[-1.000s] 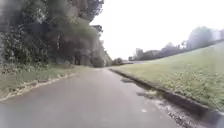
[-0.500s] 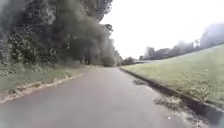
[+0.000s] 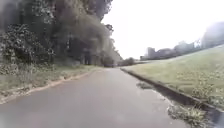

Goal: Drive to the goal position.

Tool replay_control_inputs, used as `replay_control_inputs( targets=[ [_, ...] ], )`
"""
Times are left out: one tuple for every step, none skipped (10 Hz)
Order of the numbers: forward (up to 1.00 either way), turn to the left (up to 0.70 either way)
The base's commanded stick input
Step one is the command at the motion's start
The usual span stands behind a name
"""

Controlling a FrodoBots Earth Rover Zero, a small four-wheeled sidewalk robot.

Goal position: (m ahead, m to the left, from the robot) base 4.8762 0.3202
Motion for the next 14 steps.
replay_control_inputs(
  targets=[
    [0.85,0.0],
    [0.85,0.0],
    [0.85,0.0],
    [0.85,0.0],
    [0.85,0.0],
    [0.85,0.0],
    [0.85,0.0],
    [0.85,0.0],
    [0.85,0.0],
    [0.85,0.0],
    [0.85,0.0],
    [0.85,0.0],
    [0.85,-0.01],
    [0.85,-0.02]
  ],
)
